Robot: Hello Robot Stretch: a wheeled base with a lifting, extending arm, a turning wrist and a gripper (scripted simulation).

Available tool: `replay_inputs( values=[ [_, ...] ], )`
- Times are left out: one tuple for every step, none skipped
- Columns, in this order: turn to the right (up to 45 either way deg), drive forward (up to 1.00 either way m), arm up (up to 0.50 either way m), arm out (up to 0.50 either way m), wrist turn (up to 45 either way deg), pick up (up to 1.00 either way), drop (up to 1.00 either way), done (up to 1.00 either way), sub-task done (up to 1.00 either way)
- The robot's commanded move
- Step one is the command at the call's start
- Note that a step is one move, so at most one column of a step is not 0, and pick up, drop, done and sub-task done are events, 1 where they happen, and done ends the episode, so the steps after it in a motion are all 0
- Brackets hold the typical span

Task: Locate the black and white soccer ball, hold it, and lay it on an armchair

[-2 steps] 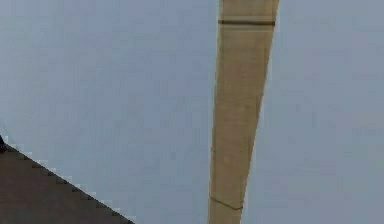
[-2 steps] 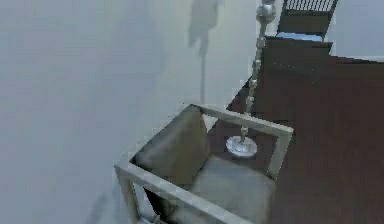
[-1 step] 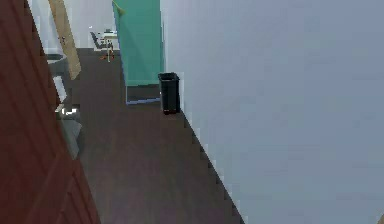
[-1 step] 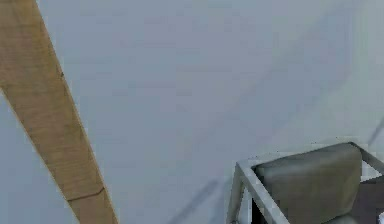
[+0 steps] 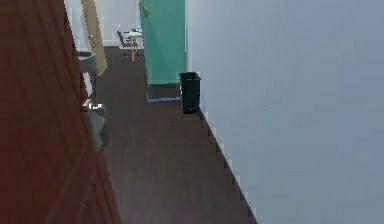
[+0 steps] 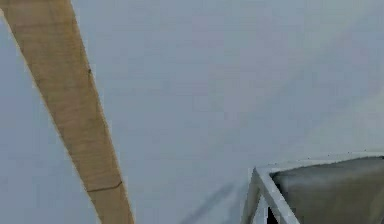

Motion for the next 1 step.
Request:
replay_inputs(
  values=[
    [0.0, 1.00, 0.00, 0.00, 0.0, 0.00, 0.00, 0.00, 0.00]
  ],
)
